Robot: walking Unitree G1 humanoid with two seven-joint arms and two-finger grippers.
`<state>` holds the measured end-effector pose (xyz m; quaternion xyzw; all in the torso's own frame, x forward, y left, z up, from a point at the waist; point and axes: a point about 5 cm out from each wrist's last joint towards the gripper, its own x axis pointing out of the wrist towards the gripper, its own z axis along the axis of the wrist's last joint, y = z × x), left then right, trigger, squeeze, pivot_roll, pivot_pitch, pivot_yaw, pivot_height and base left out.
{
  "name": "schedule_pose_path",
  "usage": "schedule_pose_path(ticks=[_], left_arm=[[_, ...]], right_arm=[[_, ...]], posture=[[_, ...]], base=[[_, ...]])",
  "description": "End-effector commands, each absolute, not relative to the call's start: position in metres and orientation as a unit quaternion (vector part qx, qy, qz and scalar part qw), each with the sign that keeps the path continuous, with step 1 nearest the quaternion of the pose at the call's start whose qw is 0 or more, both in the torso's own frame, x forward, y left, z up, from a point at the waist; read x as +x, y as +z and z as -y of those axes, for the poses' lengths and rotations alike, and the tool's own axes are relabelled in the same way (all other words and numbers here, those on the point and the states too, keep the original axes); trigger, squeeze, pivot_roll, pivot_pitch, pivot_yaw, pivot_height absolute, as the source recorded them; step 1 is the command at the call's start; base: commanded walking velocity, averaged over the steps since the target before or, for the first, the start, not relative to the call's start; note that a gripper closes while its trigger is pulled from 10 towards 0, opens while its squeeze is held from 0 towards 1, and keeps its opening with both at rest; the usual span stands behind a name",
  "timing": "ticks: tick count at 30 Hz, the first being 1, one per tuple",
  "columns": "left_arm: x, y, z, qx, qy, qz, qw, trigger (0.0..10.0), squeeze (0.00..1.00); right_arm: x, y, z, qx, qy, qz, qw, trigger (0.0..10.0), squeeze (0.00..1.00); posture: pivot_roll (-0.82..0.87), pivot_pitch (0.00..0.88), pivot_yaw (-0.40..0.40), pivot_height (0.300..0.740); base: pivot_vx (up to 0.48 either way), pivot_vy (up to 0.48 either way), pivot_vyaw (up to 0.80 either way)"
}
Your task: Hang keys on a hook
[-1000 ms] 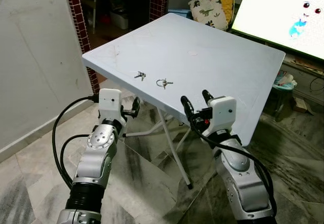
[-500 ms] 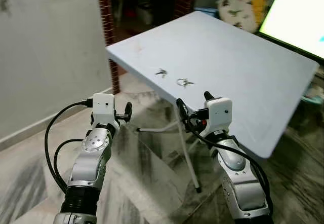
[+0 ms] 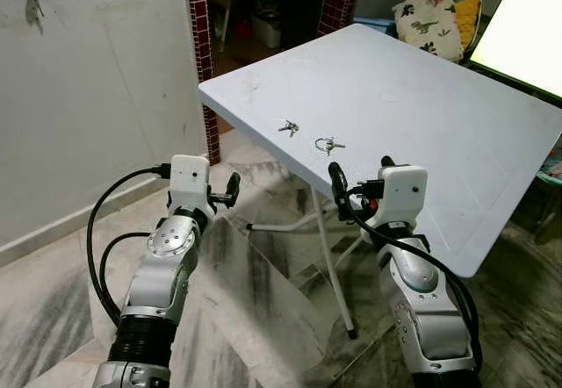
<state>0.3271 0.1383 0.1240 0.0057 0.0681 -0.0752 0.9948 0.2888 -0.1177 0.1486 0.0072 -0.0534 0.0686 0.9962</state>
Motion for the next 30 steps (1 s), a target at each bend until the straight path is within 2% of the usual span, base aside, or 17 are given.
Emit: schedule_pose_path(ticks=[1, 30], left_arm=[[0.3288, 0.1291, -0.1359, 0.001, -0.085, -0.063, 0.994, 10.0, 0.0], [0.3273, 0.1256, -0.1309, -0.013, -0.098, -0.077, 0.992, 10.0, 0.0]], right_arm=[[0.29, 0.1445, 0.1216, 0.01, 0.062, 0.039, 0.997, 10.0, 0.0], [0.2911, 0.1367, 0.1247, 0.01, 0.045, 0.017, 0.999, 10.0, 0.0]], posture=[[0.04, 0.0, -0.072, 0.74], [0.04, 0.0, -0.068, 0.74]], base=[[0.244, 0.0, 0.0], [0.448, 0.0, 0.0]])
